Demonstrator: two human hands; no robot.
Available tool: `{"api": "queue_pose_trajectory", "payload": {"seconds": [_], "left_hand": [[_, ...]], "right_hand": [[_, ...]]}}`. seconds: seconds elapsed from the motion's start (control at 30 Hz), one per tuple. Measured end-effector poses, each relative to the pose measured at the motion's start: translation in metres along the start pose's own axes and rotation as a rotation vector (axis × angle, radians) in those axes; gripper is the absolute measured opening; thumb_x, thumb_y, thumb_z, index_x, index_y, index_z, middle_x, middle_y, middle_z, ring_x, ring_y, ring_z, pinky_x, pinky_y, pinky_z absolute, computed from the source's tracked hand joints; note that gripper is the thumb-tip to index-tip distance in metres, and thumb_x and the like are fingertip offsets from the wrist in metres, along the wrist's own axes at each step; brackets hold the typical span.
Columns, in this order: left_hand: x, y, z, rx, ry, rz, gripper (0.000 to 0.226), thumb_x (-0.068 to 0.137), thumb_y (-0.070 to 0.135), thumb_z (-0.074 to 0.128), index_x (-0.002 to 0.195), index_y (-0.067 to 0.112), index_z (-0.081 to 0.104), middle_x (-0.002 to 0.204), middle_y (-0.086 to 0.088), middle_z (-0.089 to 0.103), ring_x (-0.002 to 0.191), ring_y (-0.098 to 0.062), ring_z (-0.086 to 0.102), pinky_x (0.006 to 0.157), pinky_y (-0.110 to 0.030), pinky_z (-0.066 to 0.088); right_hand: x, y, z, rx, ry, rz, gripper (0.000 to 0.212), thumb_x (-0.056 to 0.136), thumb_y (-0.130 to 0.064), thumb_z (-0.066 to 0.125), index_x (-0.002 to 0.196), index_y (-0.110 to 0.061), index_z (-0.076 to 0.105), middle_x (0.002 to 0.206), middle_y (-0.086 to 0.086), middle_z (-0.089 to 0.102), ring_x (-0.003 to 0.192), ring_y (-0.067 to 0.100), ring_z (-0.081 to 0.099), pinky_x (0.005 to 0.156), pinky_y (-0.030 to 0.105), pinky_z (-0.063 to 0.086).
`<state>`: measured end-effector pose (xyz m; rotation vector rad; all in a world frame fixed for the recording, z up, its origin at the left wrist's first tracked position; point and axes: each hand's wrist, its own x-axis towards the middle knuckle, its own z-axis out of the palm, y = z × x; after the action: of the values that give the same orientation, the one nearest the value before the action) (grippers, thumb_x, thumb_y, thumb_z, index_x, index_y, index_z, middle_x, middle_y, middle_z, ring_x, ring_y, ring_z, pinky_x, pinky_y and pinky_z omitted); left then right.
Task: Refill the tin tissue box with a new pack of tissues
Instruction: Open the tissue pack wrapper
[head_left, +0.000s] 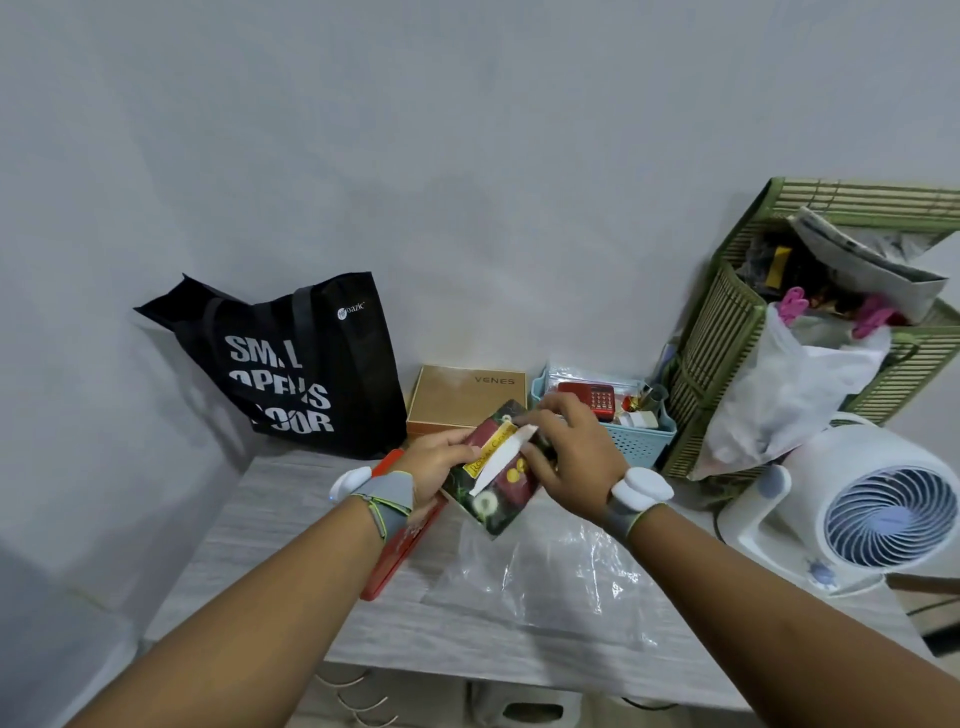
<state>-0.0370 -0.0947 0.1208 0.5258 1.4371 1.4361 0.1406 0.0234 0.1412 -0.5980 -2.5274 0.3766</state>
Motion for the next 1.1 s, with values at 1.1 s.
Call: {"api": "queue_pose_trajectory", "payload": {"seconds": [1.1], "left_hand": [[-0.022,0.025,0.029,-0.482,0.11,0.076,0.054,0.079,0.024,0.077,0.125,0.006,0.057,0.117,-0.019,0.069,0.105,-0.033,0.068,0.077,-0.042,0.059]], "right_hand": [[0.014,-0.02,-0.012,-0.028,0.035,0.379,0.028,0.088,-0.052,0.049,0.091,-0.027,0.062,0.076,-0.006,0.068,0.069,0.019,0.062,0.057,0.033,0.053]]}}
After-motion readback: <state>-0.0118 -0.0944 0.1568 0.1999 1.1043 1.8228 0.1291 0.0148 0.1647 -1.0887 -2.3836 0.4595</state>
